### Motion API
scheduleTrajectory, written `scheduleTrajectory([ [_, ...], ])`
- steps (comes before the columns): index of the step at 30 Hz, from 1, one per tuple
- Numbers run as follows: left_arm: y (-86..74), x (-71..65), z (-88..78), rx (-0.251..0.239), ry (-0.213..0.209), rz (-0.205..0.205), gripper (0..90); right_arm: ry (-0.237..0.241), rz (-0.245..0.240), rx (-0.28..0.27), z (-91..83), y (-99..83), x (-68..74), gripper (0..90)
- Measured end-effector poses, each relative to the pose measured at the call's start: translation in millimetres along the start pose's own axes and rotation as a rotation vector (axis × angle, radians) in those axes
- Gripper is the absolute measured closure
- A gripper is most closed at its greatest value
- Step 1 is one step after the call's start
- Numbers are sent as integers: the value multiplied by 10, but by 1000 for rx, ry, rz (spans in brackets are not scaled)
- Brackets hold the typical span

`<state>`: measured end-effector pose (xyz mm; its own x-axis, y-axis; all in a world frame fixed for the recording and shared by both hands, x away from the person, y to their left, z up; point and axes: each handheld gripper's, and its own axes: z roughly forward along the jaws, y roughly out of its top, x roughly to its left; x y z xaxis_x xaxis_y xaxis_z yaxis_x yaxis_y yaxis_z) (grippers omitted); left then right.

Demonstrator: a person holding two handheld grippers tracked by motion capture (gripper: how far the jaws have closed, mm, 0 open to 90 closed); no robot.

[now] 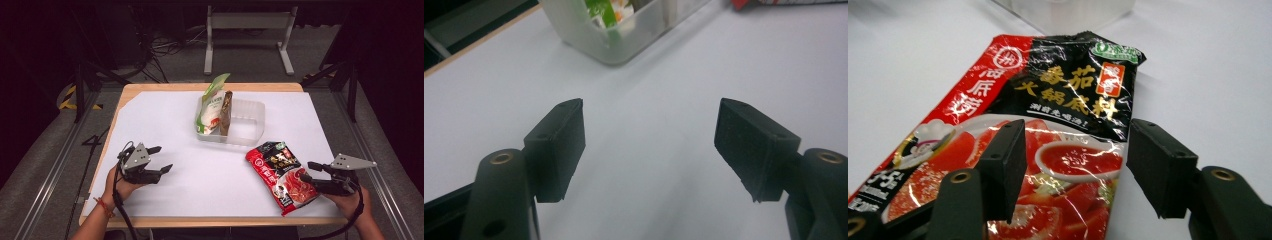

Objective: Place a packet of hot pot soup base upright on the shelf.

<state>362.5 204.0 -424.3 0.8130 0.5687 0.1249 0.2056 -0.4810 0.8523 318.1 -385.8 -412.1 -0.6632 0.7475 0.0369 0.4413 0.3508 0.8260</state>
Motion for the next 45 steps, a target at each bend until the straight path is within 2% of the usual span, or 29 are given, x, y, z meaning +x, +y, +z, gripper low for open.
scheduleTrajectory([
  [1, 0, 0, 0, 0, 0, 0, 290, 0, 0, 0, 0, 0, 0, 436],
  [2, -59, -7, -29, -2, 2, -10, 290, 5, -1, 8, -14, -8, -15, 504],
  [4, -123, -19, -58, -3, 6, -21, 288, -17, 10, 19, -43, -22, -38, 616],
  [6, -167, -25, -80, -10, 9, -26, 290, -60, 2, 51, -58, -41, -62, 714],
  [8, -180, -13, -92, -21, 9, -39, 290, -86, -6, 95, -37, -70, -94, 771],
  [11, -185, 0, -101, -30, 11, -49, 287, -99, 17, 101, -23, -92, -131, 814],
  [12, -202, 16, -100, -41, 10, -63, 285, -123, 18, 135, -1, -108, -157, 823],
  [14, -215, 25, -89, -36, 9, -71, 285, -114, 23, 155, 25, -136, -167, 840],
  [16, -221, 19, -66, -28, 8, -64, 285, -101, 2, 172, 50, -150, -142, 893],
  [19, -211, 10, -42, -18, 8, -54, 285, -104, -11, 171, 42, -146, -111, 900],
  [23, -194, -5, -22, -13, 3, -48, 285, -74, 21, 167, 4, -185, -135, 900],
  [28, -186, 10, 5, -16, -9, -54, 286, -34, 17, 174, -23, -209, -116, 900],
  [32, -185, 10, 19, -16, -12, -52, 291, -18, -28, 177, -21, -196, -67, 900],
  [35, -181, 8, 17, -19, -9, -52, 292, 36, -42, 181, 1, -190, -21, 900],
  [39, -176, 7, 1, -28, -6, -53, 292, 69, -87, 188, 23, -155, 63, 900],
  [41, -175, 4, -2, -25, -7, -50, 292, 97, -95, 185, 25, -145, 95, 900],
  [45, -177, 1, 1, -23, -13, -54, 292, 120, -105, 175, 21, -129, 131, 900],
])
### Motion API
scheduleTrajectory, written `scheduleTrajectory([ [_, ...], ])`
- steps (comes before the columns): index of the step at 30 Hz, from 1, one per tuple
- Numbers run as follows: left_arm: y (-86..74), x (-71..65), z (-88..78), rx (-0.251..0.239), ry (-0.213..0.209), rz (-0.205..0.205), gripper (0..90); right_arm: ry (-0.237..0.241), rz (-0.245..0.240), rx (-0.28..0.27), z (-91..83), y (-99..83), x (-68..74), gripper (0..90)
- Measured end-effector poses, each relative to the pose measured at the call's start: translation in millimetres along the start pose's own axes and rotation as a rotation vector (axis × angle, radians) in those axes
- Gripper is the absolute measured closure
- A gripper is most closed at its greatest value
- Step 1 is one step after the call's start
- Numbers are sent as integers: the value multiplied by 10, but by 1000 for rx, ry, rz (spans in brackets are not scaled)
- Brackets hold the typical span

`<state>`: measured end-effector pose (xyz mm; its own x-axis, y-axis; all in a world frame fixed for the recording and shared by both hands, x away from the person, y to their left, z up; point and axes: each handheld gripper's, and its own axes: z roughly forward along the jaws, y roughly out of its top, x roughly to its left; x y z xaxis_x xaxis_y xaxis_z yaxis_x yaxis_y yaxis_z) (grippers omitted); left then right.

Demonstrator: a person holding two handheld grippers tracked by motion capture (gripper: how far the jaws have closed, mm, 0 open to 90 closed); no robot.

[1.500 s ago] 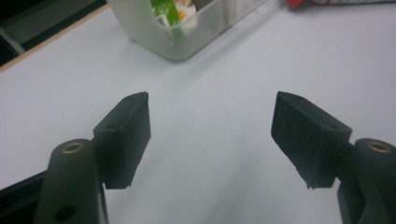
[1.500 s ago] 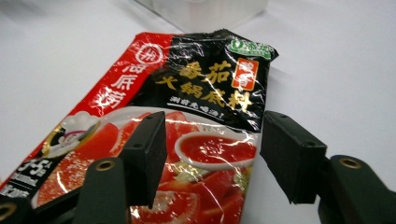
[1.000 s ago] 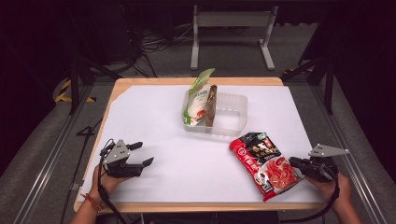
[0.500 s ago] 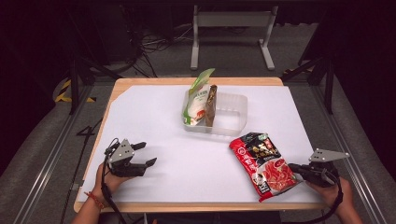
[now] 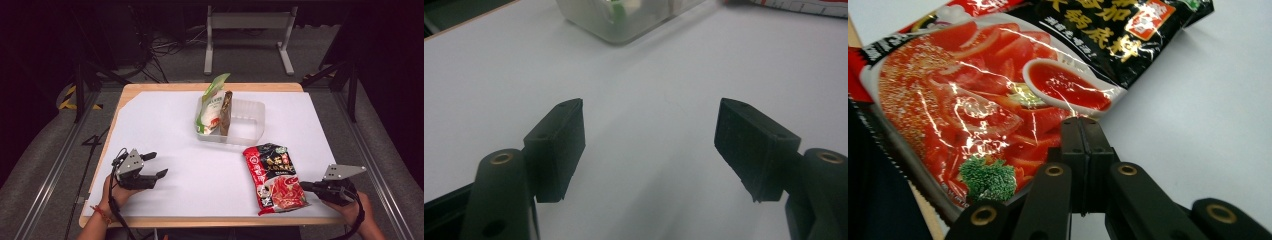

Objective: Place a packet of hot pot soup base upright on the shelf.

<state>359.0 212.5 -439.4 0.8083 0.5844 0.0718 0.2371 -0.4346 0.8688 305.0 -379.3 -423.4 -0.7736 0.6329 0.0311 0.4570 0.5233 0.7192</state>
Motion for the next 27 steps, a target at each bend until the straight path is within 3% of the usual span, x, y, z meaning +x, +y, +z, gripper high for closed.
scheduleTrajectory([
  [3, 1, -2, 2, 0, -1, 0, 291, 16, 0, -8, -5, 12, 15, 900],
  [7, -2, 2, 3, 3, 0, 2, 291, -15, 8, 25, 10, 35, 21, 900],
  [13, 0, 3, -6, -2, 2, 1, 290, -17, 51, 58, 76, 0, -28, 900],
  [27, 1, -1, -2, 2, -1, 0, 287, 60, -74, 108, 206, 110, 233, 900],
])
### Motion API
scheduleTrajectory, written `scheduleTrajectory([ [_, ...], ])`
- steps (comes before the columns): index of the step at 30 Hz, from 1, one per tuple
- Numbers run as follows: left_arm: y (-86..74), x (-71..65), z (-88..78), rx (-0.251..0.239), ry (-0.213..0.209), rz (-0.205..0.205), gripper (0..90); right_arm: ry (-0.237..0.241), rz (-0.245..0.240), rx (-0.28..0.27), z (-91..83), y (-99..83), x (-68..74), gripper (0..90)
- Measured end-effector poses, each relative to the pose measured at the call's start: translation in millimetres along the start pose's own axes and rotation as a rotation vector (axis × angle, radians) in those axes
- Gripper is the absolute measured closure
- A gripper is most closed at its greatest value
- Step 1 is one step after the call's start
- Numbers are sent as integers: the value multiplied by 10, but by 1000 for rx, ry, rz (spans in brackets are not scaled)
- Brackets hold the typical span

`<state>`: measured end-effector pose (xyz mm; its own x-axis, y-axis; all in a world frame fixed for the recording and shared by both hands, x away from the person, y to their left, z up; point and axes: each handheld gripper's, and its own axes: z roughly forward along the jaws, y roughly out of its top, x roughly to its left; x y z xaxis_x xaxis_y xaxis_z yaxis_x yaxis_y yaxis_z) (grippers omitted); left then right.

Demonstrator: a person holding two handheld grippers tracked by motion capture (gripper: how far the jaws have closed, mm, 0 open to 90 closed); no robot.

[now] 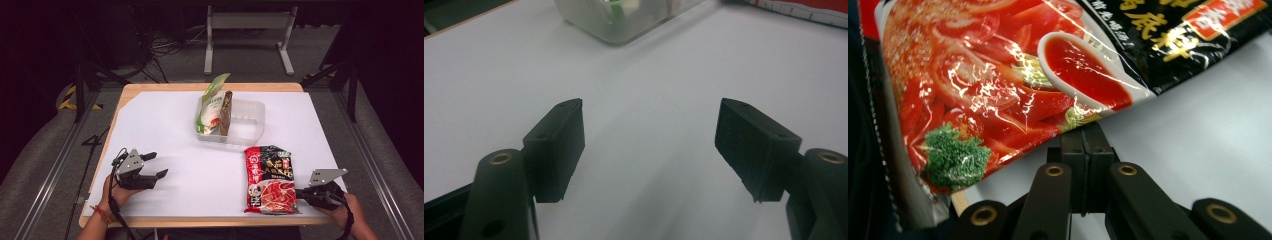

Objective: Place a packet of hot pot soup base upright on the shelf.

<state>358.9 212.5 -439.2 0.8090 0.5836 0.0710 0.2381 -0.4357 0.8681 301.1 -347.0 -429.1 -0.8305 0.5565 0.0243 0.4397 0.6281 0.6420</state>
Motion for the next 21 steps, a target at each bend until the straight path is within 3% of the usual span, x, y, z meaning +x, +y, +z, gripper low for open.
scheduleTrajectory([
  [7, -2, 1, 11, 4, -1, 0, 284, 52, -69, 28, 74, 114, 187, 900],
  [10, -2, -1, 11, 1, -2, -2, 284, 54, -88, 38, 107, 138, 233, 900],
  [21, 0, -1, -1, -5, -3, -2, 280, 61, -57, 21, 50, 92, 141, 807],
])
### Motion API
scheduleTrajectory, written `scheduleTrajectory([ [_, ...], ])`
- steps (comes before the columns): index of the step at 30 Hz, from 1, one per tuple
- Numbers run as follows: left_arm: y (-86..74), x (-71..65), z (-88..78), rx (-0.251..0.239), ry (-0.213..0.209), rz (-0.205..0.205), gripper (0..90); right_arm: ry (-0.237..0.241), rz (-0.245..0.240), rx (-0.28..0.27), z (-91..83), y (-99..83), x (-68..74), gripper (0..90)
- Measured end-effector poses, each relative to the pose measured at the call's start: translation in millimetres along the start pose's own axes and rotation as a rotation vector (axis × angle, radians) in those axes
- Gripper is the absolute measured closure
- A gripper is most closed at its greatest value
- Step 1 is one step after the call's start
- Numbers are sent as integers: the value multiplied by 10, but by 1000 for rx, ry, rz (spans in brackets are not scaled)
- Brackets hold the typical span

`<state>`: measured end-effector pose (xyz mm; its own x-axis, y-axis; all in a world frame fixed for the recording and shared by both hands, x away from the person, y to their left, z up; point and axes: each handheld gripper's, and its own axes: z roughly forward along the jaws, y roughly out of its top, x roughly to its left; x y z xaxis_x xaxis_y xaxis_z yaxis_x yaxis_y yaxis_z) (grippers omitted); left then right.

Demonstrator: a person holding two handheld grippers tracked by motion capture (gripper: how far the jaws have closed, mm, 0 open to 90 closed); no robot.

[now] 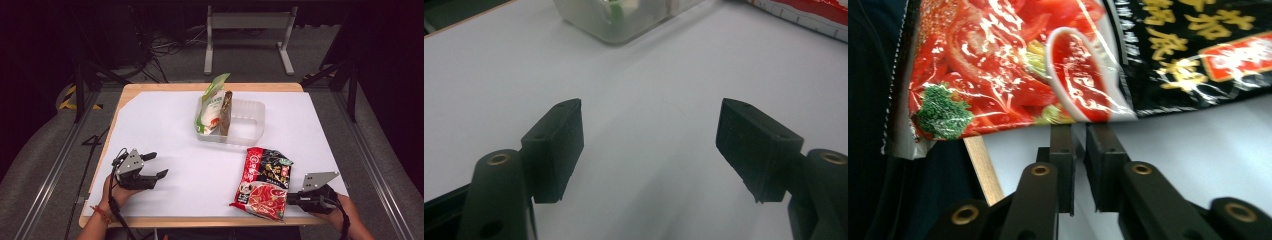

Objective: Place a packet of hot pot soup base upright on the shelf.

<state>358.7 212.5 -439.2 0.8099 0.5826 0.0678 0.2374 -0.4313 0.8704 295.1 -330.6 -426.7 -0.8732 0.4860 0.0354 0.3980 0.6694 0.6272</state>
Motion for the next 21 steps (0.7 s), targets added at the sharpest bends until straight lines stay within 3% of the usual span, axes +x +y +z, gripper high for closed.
scheduleTrajectory([
  [4, 2, 2, -2, -5, 2, 0, 279, -36, 53, -45, -92, -49, -95, 717],
  [6, 8, 2, -10, -13, 3, -7, 277, -41, 92, -111, -155, -71, -155, 670],
  [8, 9, 1, -14, -18, 3, -11, 276, -85, 137, -164, -215, -64, -220, 533],
  [10, 10, -1, -14, -17, 3, -10, 274, -111, 187, -205, -231, -54, -282, 493],
  [11, 11, -3, -16, -17, 4, -9, 271, -124, 202, -220, -225, -44, -313, 418],
  [12, 13, -10, -20, -18, 5, -7, 267, -152, 215, -223, -205, -27, -344, 337],
  [13, 15, -12, -23, -19, 6, -4, 263, -185, 240, -225, -173, -5, -386, 318],
  [18, 3, 1, -15, -22, 9, -15, 243, -188, 333, -237, -57, 74, -561, 226],
  [21, 0, 0, -8, -19, 9, -8, 242, -166, 385, -232, 26, 105, -643, 203],
])
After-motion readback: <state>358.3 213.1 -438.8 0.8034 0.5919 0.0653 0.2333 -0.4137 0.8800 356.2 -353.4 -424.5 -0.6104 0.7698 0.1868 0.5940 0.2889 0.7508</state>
